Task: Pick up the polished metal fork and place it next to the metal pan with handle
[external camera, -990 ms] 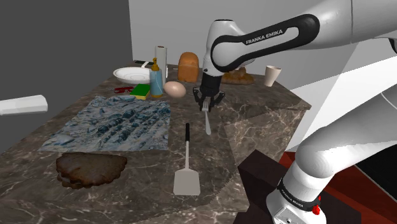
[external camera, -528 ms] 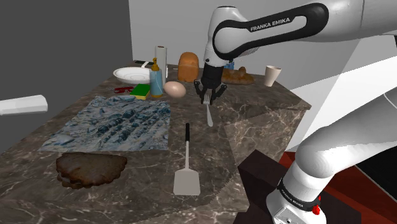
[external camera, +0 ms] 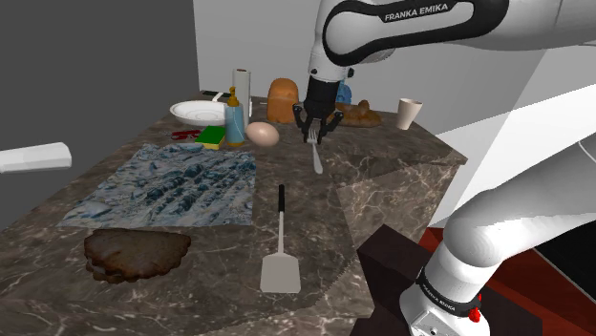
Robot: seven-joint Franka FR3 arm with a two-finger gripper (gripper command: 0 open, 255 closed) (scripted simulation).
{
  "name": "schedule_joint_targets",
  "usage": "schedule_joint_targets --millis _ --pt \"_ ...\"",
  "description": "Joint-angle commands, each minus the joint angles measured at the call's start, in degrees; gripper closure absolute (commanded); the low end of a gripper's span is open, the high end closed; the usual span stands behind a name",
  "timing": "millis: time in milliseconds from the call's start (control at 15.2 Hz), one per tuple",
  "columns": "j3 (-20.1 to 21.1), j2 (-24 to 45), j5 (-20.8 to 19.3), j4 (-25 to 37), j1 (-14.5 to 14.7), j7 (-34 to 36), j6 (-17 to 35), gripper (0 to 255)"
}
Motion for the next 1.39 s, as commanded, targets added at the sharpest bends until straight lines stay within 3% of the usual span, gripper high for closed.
schedule_joint_targets --millis 0,198,594,1320 --pt "-0.2 0.1 -0.1 1.7 -0.1 -0.1 -1.7 255" --pt "-0.3 0.1 -0.2 3.5 -0.2 -0.1 -3.4 255" --pt "-2.1 11.4 -3.6 13.4 -3.1 -3.0 -2.4 255" --pt "-4.5 34.3 -8.9 39.6 -6.0 -7.2 -6.2 255"
